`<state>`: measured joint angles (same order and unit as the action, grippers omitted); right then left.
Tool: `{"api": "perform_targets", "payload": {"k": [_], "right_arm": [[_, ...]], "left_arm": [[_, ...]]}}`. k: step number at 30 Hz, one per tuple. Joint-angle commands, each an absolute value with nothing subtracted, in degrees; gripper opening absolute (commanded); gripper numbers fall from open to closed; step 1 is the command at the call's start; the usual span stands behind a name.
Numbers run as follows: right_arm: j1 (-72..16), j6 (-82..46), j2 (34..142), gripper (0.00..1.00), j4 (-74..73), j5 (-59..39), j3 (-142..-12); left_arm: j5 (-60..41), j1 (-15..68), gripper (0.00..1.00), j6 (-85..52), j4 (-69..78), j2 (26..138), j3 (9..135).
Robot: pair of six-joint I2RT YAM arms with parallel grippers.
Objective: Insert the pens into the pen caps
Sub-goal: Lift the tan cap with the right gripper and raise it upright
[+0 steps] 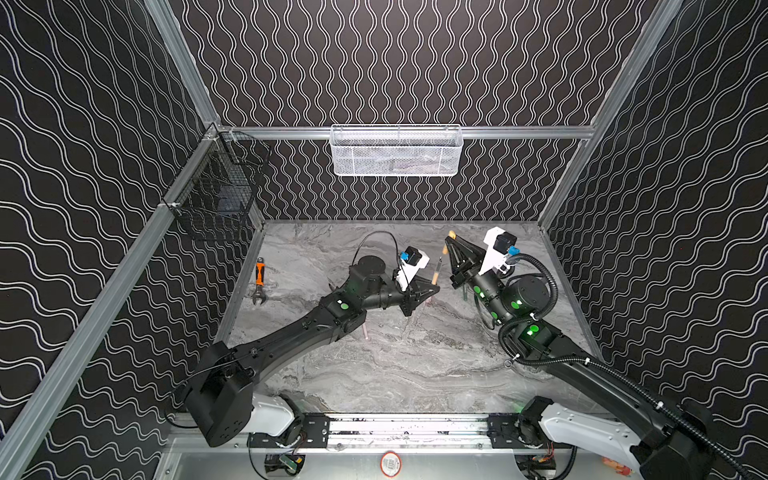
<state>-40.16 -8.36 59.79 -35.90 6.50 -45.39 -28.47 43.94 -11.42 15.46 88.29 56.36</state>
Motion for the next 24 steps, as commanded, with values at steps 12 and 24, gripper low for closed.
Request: {"api": "perform_targets", "payload": {"k": [12, 24], "right_arm": [[-40.5, -9.9, 59.4, 0.16, -37.6, 5.8, -43.8], [-40.6, -12.1, 59.5, 0.16, -36.4, 3.7, -43.0]], "left_arm": [[-27.2, 44.3, 0.00, -9.6, 15.7, 88.2, 56.7], [-26.4, 44.2, 0.00, -9.6, 16.2, 88.1, 56.3]]}}
